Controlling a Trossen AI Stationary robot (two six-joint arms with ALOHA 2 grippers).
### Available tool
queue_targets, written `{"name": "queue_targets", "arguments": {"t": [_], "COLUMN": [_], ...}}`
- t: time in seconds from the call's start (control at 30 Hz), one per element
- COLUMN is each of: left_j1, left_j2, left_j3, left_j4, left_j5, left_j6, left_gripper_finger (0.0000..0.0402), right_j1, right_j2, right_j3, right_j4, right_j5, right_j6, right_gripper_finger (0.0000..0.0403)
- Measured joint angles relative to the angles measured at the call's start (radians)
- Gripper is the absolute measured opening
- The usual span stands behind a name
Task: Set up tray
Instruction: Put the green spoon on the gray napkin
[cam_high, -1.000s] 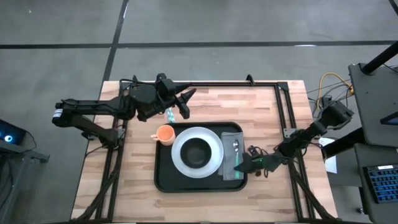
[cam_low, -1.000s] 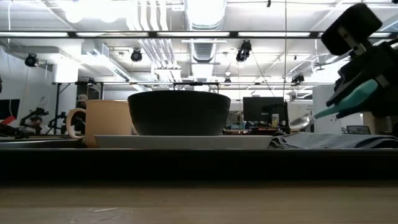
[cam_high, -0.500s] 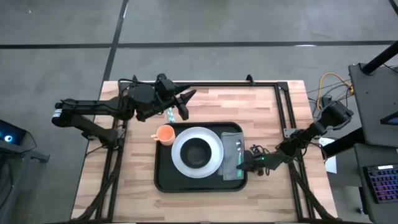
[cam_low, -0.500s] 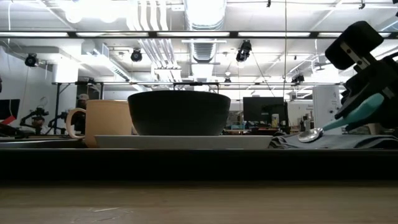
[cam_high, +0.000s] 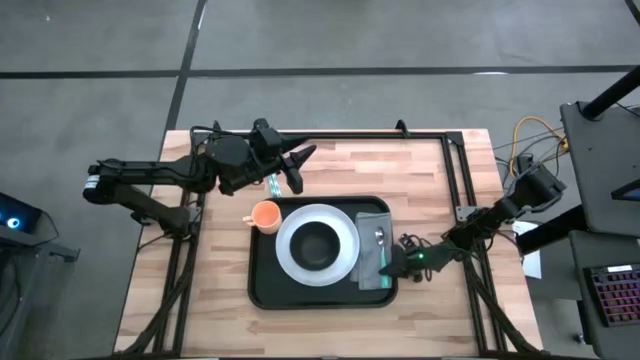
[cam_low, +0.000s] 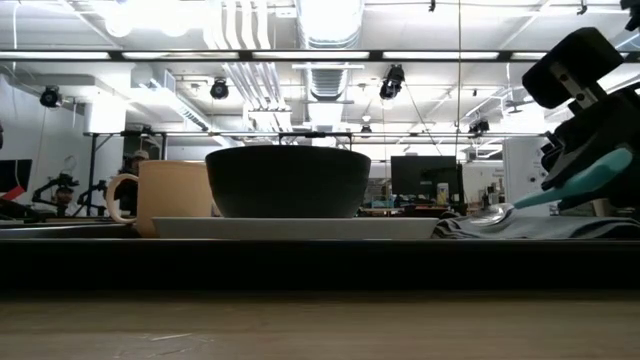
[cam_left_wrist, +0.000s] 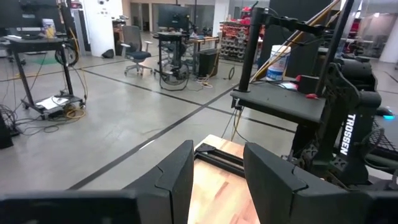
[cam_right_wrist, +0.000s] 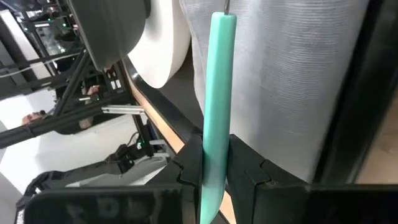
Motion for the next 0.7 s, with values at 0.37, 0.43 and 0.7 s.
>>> {"name": "queue_targets", "arguments": {"t": [0.37,0.43,0.7], "left_j1": [0.000,0.000,0.000], "left_j2": [0.000,0.000,0.000], "left_j3": [0.000,0.000,-0.001], "left_j4": [0.006,0.006,0.003], "left_j5": [0.018,0.041,0.059], "left_j6": [-0.043,-0.043,-0.044], "left_gripper_finger": [0.0121,0.0121,0.0121], "right_j1": [-0.002,-0.002,-0.002], "right_j2": [-0.027,-0.027,-0.038], "right_j3": [0.001,0.001,0.012], "right_j4": [-0.019,-0.019,-0.013], "right_j5": [0.055,0.058,0.052], "right_j6": [0.047,0.049,0.051], "right_gripper_finger": [0.0106,0.0136,0.0185]}}
